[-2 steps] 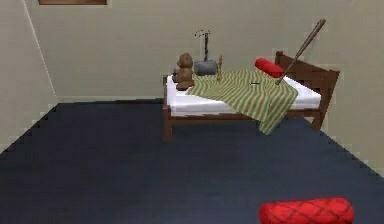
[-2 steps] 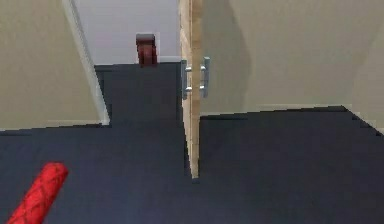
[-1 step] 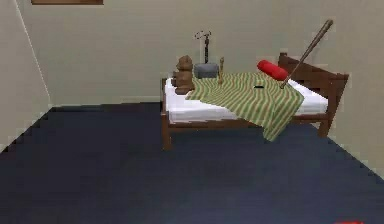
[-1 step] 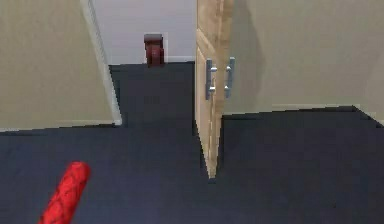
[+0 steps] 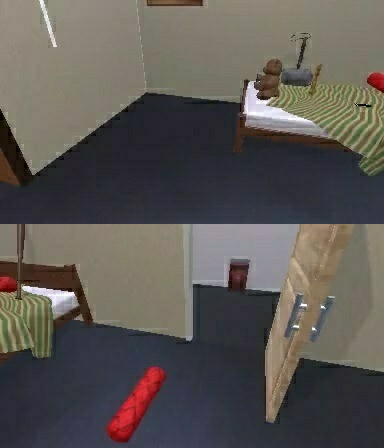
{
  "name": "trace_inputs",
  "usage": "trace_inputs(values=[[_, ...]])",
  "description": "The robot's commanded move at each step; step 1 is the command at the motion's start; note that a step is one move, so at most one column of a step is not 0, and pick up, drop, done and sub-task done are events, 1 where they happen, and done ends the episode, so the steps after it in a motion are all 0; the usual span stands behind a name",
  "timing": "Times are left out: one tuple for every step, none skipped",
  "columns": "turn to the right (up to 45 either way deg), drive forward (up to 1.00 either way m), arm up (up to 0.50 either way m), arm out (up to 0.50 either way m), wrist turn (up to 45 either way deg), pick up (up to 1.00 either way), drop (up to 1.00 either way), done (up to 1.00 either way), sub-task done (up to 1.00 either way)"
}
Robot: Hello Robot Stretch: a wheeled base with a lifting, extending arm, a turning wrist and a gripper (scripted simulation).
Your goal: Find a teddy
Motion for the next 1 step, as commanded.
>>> trace_inputs(values=[[0.0, 1.00, 0.00, 0.00, 0.0, 0.00, 0.00, 0.00, 0.00]])
